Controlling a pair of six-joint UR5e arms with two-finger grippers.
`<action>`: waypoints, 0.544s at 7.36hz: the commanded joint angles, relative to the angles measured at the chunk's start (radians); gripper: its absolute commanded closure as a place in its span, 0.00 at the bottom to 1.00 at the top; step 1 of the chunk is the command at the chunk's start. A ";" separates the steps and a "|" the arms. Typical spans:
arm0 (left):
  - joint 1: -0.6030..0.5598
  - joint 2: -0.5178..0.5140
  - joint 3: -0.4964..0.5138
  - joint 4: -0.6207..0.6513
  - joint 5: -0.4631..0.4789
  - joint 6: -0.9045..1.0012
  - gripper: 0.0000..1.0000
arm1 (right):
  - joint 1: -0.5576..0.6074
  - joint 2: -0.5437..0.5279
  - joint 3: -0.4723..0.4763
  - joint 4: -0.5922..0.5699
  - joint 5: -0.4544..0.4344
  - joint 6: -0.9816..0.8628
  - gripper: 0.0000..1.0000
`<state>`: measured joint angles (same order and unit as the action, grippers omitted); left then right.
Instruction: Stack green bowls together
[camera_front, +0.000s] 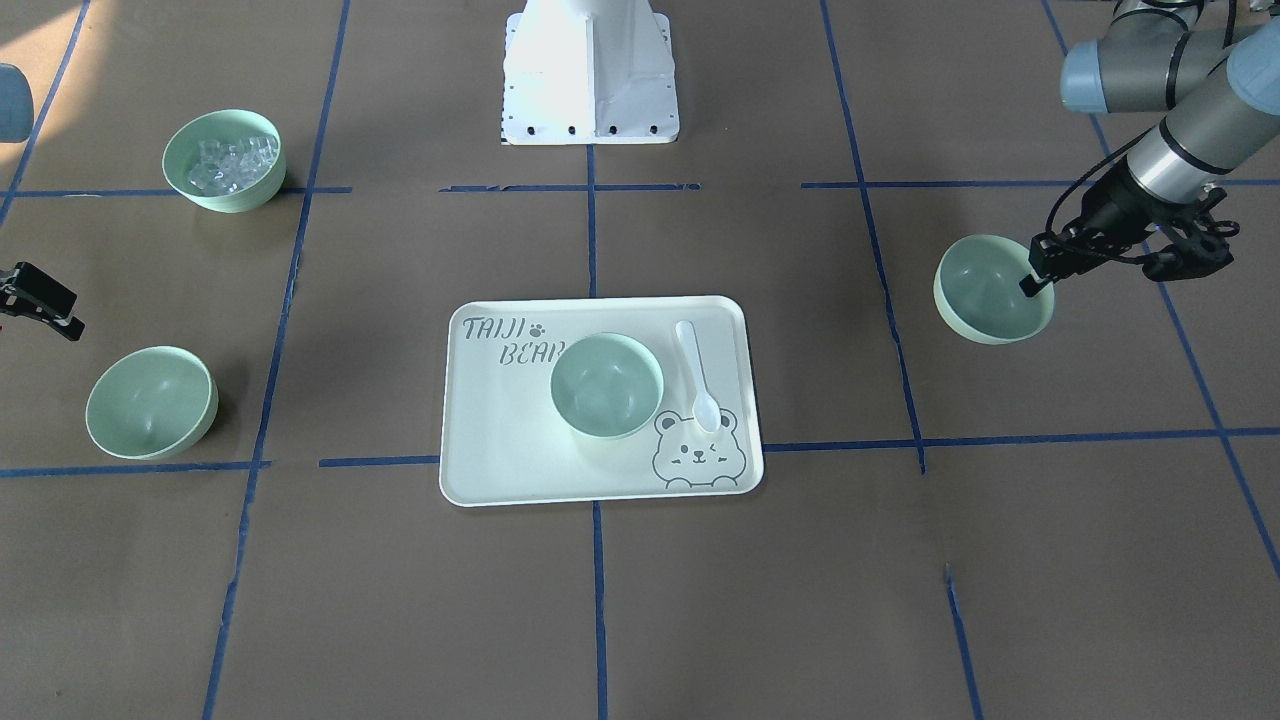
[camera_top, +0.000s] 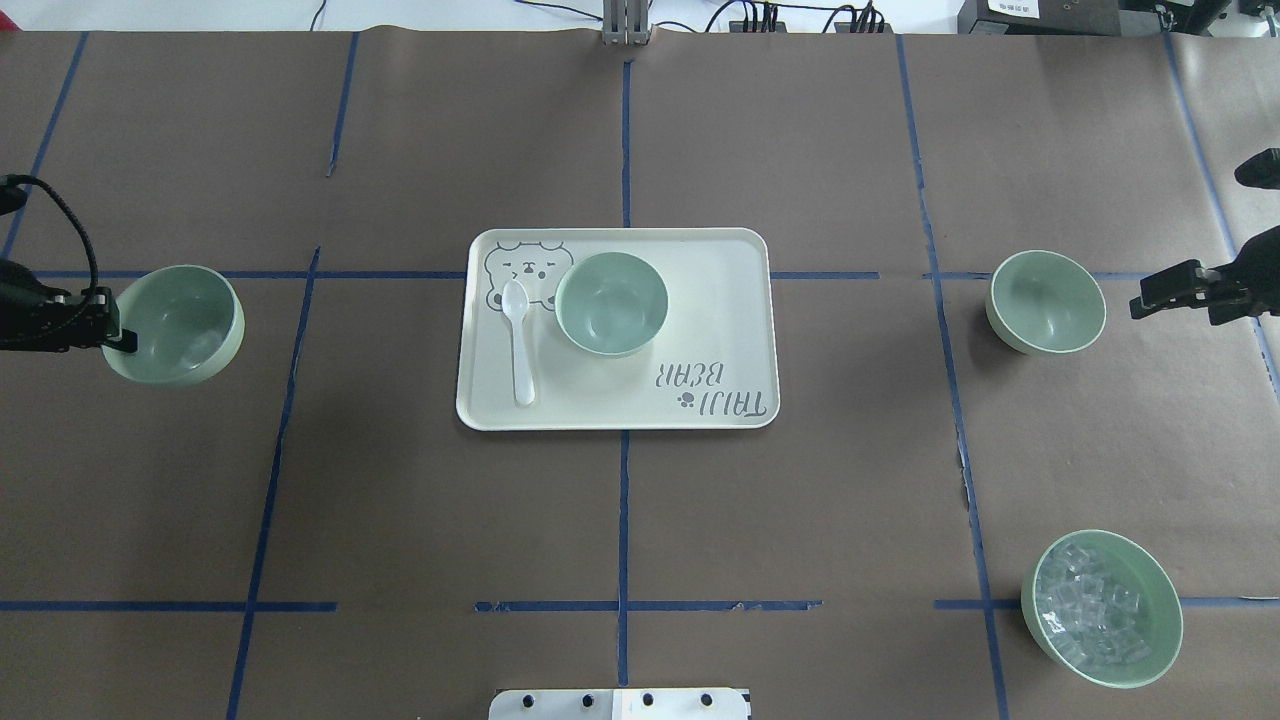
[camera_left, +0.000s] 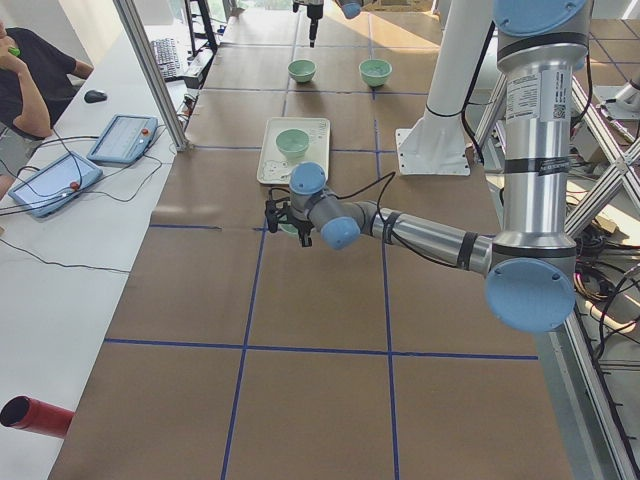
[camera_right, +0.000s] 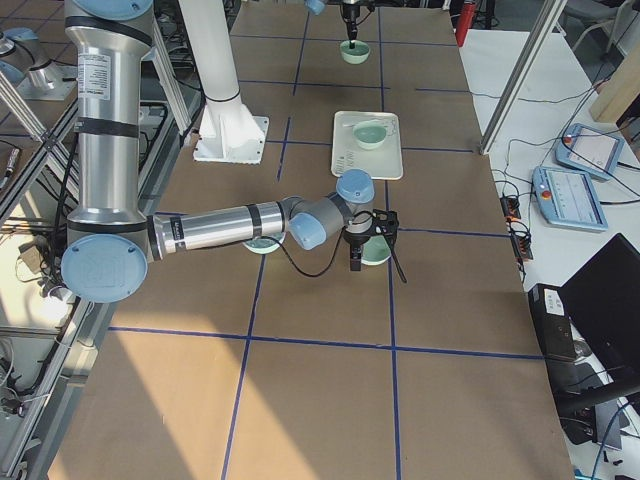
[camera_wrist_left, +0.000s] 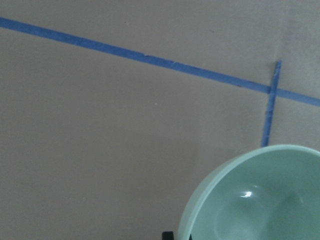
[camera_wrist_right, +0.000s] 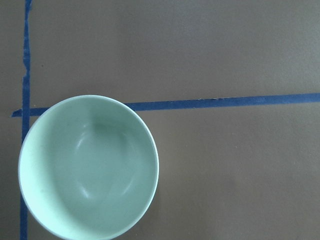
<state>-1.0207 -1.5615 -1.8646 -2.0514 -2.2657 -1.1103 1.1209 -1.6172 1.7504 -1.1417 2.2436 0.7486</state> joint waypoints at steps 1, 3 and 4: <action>-0.030 -0.195 -0.088 0.335 0.008 -0.023 1.00 | -0.033 0.078 -0.110 0.032 -0.025 -0.002 0.00; 0.022 -0.313 -0.070 0.361 0.009 -0.219 1.00 | -0.050 0.150 -0.234 0.106 -0.027 0.003 0.00; 0.072 -0.357 -0.064 0.361 0.034 -0.300 1.00 | -0.061 0.167 -0.270 0.112 -0.027 0.003 0.00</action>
<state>-1.0014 -1.8540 -1.9348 -1.7033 -2.2516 -1.3040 1.0737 -1.4842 1.5401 -1.0490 2.2176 0.7510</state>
